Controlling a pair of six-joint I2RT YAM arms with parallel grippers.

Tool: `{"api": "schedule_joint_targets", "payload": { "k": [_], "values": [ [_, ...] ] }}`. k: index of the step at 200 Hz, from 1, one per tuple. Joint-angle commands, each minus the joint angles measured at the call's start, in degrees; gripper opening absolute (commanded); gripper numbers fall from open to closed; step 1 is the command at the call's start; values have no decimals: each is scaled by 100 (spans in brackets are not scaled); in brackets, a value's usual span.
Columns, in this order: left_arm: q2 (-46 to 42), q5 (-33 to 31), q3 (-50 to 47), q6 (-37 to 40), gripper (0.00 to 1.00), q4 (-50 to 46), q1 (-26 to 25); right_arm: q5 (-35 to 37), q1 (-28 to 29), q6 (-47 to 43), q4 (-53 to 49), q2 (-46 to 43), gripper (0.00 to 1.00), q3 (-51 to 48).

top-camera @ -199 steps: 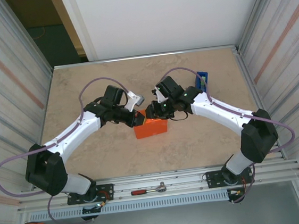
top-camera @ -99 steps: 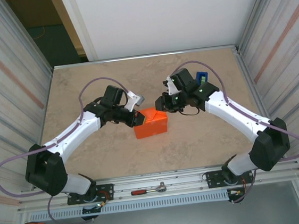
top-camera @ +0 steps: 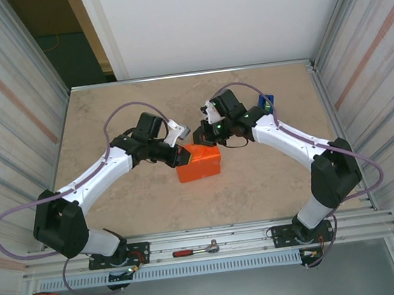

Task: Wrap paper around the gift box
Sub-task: Stick the wrapping paper to the gift box.

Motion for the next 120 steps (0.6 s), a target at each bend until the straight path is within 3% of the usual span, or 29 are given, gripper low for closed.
{"api": "schedule_joint_targets", "payload": {
  "k": [1, 120],
  "values": [
    [125, -161, -239, 107, 0, -156, -38, -181, 81, 55, 149, 135, 0, 249],
    [89, -134, -258, 99, 0, -146, -38, -247, 97, 13, 219, 119, 0, -677]
  ]
}}
